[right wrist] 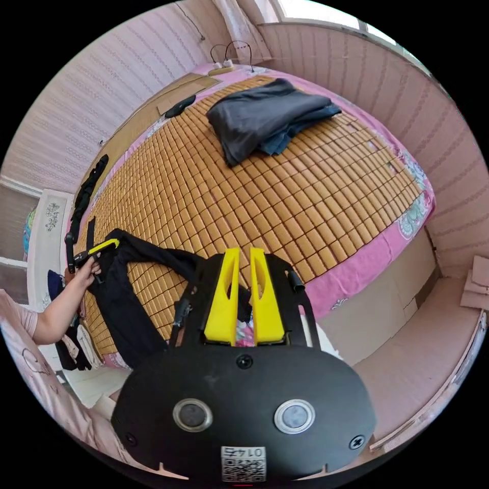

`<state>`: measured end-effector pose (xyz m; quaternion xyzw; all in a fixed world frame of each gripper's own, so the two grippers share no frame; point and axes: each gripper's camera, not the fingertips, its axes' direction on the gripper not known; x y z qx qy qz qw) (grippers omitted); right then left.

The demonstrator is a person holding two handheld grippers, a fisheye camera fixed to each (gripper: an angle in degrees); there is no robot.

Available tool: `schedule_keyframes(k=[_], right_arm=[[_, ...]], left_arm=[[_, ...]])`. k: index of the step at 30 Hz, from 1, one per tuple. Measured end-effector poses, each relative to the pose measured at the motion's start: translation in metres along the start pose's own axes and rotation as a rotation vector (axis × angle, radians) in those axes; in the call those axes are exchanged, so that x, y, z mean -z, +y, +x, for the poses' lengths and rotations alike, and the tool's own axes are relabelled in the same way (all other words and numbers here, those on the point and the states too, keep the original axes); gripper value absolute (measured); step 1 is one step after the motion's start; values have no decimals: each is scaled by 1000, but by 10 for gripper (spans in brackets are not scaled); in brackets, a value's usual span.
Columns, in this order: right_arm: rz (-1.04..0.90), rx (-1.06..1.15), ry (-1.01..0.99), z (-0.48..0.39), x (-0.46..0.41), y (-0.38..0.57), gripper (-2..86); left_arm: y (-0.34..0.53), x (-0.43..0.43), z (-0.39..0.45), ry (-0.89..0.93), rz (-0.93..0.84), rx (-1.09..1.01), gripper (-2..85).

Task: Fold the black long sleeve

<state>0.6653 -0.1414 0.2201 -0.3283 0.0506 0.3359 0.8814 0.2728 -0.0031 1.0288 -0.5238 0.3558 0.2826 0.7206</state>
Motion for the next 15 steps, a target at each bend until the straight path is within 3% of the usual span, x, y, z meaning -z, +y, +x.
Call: schedule_keyframes(k=[5, 9, 11, 15], right_arm=[[-112, 152, -2, -50, -40, 39, 95], [-145, 191, 163, -68, -77, 38, 68], [-168, 197, 126, -67, -65, 36, 15], [-157, 314, 98, -70, -14, 16, 2]], left_arm=[[-6, 0, 11, -41, -4, -65, -2], [-7, 1, 12, -30, -9, -77, -2], [-6, 6, 12, -36, 0, -81, -3], [-5, 35, 14, -29, 116, -103, -3]])
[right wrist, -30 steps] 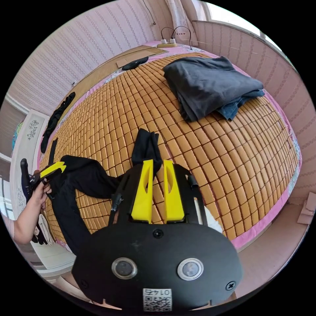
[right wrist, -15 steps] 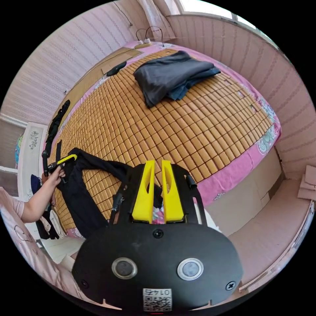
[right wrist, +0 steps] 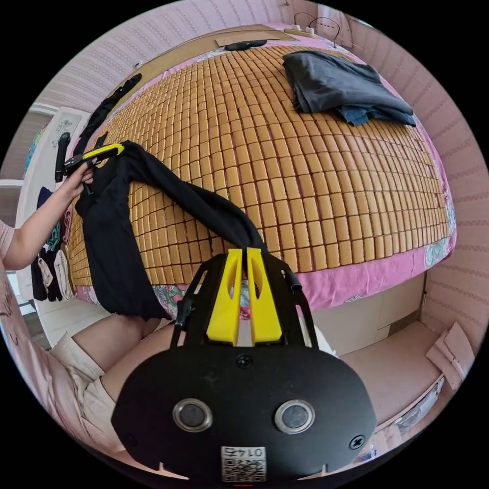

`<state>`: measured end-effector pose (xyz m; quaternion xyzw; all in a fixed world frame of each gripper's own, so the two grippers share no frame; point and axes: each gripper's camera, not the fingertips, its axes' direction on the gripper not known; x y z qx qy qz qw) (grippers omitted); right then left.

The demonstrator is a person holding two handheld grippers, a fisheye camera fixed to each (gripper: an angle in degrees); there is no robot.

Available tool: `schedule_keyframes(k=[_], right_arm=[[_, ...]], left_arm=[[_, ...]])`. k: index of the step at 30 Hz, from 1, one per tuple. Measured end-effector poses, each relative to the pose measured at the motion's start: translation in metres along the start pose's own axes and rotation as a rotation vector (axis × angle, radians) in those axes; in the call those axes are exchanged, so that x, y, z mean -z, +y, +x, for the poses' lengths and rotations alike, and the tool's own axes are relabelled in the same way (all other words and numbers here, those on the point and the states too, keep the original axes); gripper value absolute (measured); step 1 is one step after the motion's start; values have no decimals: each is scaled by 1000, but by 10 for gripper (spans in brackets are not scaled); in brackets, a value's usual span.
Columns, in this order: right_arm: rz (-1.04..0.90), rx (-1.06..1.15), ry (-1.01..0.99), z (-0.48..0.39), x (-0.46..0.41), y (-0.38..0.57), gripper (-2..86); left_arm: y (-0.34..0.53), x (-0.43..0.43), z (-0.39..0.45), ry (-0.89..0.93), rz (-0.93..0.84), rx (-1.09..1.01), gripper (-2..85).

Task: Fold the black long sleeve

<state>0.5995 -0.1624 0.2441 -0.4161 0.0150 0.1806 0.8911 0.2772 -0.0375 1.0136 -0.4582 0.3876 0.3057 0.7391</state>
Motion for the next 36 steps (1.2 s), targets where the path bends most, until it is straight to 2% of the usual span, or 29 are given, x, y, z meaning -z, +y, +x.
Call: schedule_keyframes(k=[4, 8, 14, 17, 19, 22, 24, 27, 29, 32, 36], right_arm=[[-71, -24, -85, 45, 1, -50, 4], [-86, -125, -128, 78, -21, -73, 26], [14, -99, -20, 36, -40, -60, 22], [-66, -61, -2, 12, -80, -64, 1], [-12, -36, -17, 2, -88, -63, -2], [-77, 11, 19, -13, -100, -73, -3], [-80, 78, 171, -33, -105, -84, -3], [-45, 69, 306, -42, -124, -93, -3], [-10, 61, 312, -47, -133, -93, -3], [24, 32, 296, -51, -148, -95, -3], [-22, -17, 209, -47, -167, -114, -3]], left_arm=[[-11, 2, -1, 7, 10, -13, -1], [-18, -17, -13, -27, -67, 99, 2], [-9, 2, 7, 20, -10, 63, 4], [-1, -12, 25, 41, -58, 33, 3], [3, -24, 32, 28, -95, 26, 1], [5, -25, 37, -17, -63, -17, -3], [0, -18, 35, -116, -45, 13, -6], [-4, -29, 33, -77, -105, 3, -8], [3, -29, 37, -85, -86, -55, -8], [22, -19, 29, -30, -60, 12, -8], [58, 22, 26, -7, 26, 106, -8]])
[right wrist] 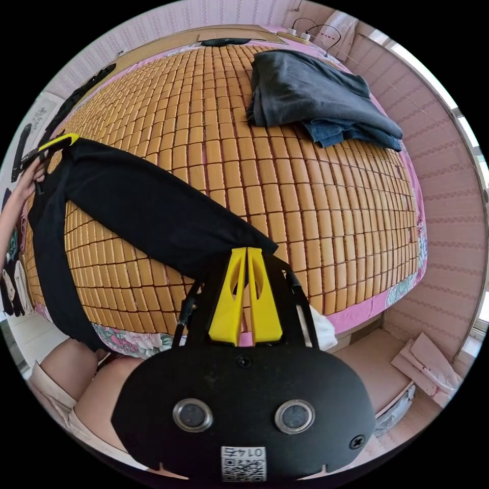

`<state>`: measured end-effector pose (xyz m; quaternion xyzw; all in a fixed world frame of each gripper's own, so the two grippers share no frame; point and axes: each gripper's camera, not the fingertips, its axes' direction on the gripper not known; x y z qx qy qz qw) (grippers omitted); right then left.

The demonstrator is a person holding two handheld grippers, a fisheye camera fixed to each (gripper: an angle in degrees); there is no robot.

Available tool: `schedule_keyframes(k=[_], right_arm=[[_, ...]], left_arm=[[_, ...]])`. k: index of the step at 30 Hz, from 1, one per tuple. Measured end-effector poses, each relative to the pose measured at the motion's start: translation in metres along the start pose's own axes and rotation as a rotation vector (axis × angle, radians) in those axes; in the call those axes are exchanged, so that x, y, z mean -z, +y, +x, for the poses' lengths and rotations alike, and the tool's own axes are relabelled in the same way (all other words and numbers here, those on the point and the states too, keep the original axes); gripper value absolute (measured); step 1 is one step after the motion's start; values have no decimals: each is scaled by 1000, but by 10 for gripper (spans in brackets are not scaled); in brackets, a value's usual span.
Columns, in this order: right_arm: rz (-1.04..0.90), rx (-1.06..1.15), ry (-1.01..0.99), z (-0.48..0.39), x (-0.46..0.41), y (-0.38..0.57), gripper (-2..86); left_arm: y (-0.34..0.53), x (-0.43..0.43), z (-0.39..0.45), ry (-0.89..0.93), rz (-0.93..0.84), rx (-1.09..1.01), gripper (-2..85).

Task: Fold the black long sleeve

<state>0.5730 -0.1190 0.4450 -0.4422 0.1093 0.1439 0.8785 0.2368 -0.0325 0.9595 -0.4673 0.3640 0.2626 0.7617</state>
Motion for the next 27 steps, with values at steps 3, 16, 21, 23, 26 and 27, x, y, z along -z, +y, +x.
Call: schedule_keyframes(k=[3, 16, 21, 23, 26, 27], right_arm=[[-5, 25, 25, -13, -16, -9, -3], [-19, 86, 163, -70, -37, -62, -5], [226, 360, -149, -226, -22, -129, 8], [226, 554, -259, -306, -33, -163, 18], [278, 845, -427, -440, -38, -211, 40], [306, 935, -489, -491, -38, -226, 54]], left_arm=[[42, 32, -1, -26, 29, 43, -7], [288, 143, -79, -265, -68, 503, -4], [347, 163, -103, -325, -18, 599, 14], [363, 168, -116, -334, 4, 651, 25], [393, 181, -140, -245, 83, 743, 43], [405, 184, -145, -219, 98, 743, 46]])
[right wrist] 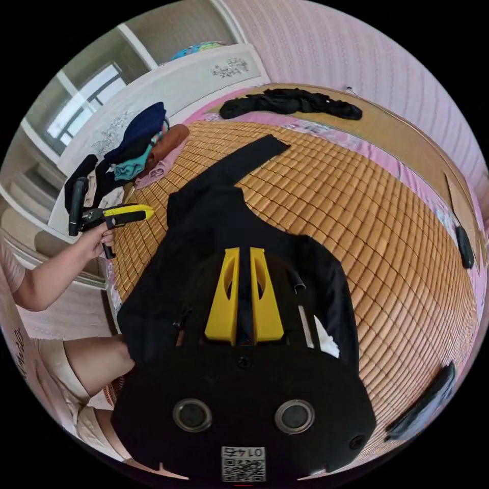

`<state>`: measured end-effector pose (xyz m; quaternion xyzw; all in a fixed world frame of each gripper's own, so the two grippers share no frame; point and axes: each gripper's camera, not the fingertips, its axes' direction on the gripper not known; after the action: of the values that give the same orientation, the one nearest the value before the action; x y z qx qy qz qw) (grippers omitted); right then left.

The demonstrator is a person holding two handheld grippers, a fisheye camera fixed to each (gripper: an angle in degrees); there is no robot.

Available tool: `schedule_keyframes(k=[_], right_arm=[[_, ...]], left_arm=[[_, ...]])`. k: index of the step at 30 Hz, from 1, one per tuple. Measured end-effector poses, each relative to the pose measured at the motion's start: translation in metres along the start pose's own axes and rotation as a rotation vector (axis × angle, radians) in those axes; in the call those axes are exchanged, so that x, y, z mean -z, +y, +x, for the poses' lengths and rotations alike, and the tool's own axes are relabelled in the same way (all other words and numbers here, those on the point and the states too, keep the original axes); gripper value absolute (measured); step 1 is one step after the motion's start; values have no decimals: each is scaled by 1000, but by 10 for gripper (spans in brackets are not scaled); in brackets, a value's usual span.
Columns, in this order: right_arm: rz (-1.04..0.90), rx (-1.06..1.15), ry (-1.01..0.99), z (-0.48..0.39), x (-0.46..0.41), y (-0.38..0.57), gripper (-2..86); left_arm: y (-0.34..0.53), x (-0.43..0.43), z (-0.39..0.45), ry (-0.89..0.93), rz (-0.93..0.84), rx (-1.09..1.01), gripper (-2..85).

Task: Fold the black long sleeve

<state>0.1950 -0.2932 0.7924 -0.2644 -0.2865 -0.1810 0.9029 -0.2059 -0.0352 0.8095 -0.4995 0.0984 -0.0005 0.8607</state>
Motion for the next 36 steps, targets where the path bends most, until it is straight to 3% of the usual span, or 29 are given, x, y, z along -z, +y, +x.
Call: schedule_keyframes(k=[5, 9, 12, 16, 18, 21, 25, 27, 31, 36], right_arm=[[-205, 353, -219, -81, -131, -117, 79], [-408, 424, -46, -111, -223, -127, 59], [-416, 346, -73, -98, -230, -134, 10], [-355, 417, -192, -92, -203, -124, 3], [-245, 451, -364, -81, -159, -114, 3], [-250, 422, -553, -60, -127, -95, 3], [-309, 375, -588, -33, -129, -70, 3], [-329, 301, -549, -8, -138, -59, 4], [-266, 220, -557, 22, -147, -50, 4], [-202, 178, -518, 43, -163, -44, 4]], left_arm=[[29, 6, -39, 34, 15, 14, 55], [53, 22, -78, 89, 50, 30, 64], [75, 29, -105, 228, 58, 42, 67], [103, 39, -126, 270, 50, 59, 68], [116, 53, -134, 258, 63, 60, 68], [129, 79, -142, 173, 148, 32, 69], [143, 92, -161, 65, 134, 79, 74], [139, 97, -160, -46, 125, -9, 79], [106, 86, -148, -33, 149, -247, 98], [33, 41, -112, -84, 87, -715, 120]])
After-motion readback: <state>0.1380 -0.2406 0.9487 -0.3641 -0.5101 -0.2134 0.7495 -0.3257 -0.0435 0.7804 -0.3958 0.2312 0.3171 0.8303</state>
